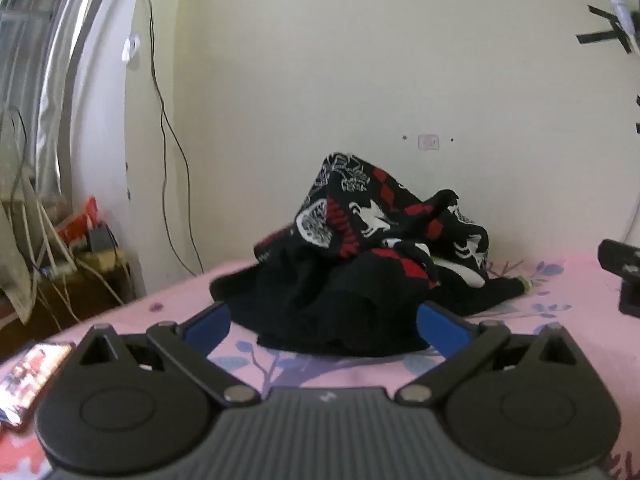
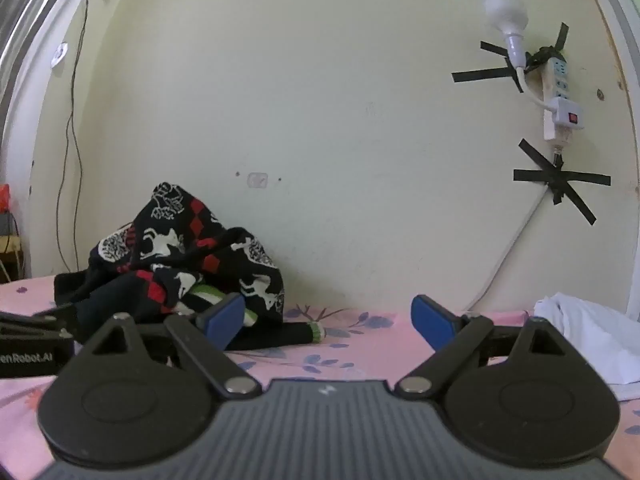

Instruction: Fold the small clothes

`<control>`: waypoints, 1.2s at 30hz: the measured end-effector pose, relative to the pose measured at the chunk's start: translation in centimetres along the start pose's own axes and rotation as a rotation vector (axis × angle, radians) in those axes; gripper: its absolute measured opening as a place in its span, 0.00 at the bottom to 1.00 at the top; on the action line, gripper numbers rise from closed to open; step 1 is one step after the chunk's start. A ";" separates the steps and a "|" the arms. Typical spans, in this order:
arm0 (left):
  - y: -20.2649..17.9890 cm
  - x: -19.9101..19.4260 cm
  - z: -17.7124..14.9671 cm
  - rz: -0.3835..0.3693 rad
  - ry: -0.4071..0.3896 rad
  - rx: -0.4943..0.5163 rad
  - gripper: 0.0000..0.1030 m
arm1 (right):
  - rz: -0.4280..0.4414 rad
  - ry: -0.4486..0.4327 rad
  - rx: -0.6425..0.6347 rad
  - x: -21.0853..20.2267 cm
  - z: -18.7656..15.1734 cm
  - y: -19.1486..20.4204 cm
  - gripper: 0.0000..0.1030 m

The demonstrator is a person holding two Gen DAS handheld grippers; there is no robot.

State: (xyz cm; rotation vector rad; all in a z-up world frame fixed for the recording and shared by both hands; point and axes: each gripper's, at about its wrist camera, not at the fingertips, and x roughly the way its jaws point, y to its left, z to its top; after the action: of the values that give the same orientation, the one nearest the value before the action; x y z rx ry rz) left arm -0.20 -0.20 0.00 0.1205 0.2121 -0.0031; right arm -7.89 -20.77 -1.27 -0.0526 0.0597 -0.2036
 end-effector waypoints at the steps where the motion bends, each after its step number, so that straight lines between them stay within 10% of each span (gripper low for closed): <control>1: -0.1 -0.1 0.0 0.012 -0.002 0.010 1.00 | 0.004 0.000 -0.004 0.0 0.0 0.0 0.84; 36: 0.7 1.0 0.2 -0.049 0.122 -0.075 1.00 | 0.106 0.030 0.050 0.5 0.2 -0.7 0.83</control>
State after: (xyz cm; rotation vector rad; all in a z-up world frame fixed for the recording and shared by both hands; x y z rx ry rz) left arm 0.81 0.49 0.03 0.0406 0.3371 -0.0370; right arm -7.58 -21.59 -1.01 0.0035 0.0870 -0.0995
